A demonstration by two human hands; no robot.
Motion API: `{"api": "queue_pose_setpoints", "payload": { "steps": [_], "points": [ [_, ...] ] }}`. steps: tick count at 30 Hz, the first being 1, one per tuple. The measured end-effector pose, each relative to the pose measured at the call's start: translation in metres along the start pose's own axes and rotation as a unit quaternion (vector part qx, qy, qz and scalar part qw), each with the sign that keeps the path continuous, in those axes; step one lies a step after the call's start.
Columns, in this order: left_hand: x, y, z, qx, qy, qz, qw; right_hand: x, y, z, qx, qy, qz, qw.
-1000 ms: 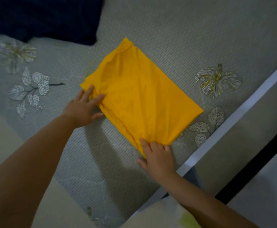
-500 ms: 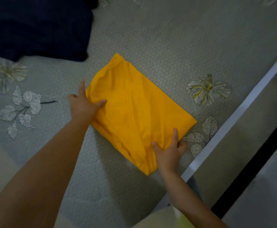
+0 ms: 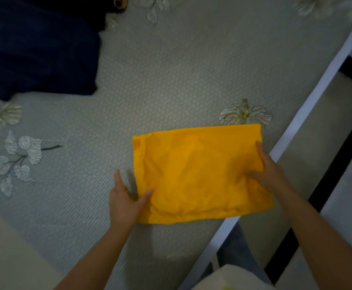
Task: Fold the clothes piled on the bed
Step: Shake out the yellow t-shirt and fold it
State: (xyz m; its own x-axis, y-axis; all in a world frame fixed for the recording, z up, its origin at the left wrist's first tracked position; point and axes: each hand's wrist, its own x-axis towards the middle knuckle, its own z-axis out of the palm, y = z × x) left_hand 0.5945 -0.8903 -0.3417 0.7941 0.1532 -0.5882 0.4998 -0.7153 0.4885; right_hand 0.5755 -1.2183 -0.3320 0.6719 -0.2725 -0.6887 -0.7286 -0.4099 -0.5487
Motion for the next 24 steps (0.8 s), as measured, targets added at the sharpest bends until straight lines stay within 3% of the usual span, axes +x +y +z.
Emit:
{"api": "queue_pose_setpoints", "payload": {
  "steps": [8, 11, 18, 24],
  "points": [
    [0.009, 0.035, 0.017, -0.001, -0.125, 0.106, 0.986, 0.002, 0.004, 0.006, -0.091, -0.047, -0.036, 0.994],
    [0.005, 0.038, 0.019, -0.009, -0.149, 0.1, 0.984, 0.002, 0.005, 0.002, -0.022, -0.04, -0.027, 0.999],
    [-0.01, 0.052, 0.023, -0.077, -0.188, 0.074, 0.976, -0.005, 0.011, -0.015, -0.025, -0.079, -0.023, 0.996],
    [-0.027, 0.111, 0.043, -0.007, -0.201, 0.108, 0.974, -0.019, 0.019, -0.065, -0.074, -0.035, -0.003, 0.997]
  ]
}}
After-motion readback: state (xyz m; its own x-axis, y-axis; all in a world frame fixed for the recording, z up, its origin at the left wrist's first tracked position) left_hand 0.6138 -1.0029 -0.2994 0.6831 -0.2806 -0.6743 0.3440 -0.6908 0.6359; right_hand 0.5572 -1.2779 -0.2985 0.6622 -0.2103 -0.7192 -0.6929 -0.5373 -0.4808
